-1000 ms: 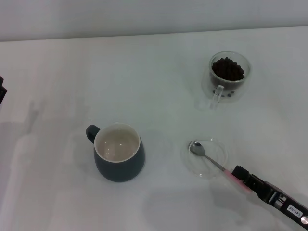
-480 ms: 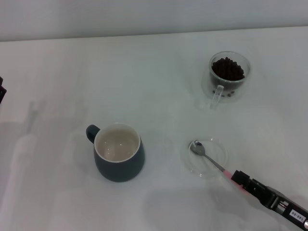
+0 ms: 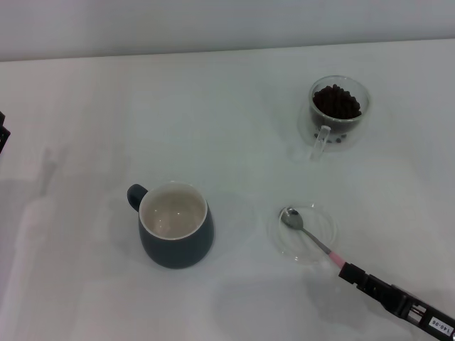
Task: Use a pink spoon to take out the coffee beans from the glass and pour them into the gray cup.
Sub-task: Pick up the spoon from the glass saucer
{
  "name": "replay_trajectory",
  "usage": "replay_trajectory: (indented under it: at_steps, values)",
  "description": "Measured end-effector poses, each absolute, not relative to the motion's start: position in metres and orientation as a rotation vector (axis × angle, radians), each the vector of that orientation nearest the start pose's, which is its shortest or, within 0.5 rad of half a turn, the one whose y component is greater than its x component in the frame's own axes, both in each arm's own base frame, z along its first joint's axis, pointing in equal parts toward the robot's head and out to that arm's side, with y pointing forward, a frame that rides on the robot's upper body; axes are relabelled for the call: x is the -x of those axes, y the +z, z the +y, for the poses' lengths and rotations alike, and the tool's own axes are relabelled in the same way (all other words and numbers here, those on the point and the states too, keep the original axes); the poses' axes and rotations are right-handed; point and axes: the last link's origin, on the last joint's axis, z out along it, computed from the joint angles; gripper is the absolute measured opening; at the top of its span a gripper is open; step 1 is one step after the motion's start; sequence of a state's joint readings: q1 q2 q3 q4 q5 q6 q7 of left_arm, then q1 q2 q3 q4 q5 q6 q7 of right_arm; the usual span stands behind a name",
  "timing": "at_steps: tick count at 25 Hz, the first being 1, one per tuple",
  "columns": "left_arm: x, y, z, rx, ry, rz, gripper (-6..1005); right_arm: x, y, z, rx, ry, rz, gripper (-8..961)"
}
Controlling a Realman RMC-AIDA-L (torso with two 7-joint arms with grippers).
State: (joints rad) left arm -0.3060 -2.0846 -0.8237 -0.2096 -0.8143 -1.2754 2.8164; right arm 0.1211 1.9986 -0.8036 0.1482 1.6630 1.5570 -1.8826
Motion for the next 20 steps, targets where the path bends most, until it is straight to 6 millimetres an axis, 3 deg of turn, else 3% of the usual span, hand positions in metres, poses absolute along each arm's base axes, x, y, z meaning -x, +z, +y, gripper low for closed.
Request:
replay_trajectory:
  at_steps: [20]
  values:
    - [0.3358, -0.0175, 0.2913, 1.538, -0.884, -0.682, 883, -0.3656, -0.0584, 0.1412, 1.910, 1.139, 1.819, 361]
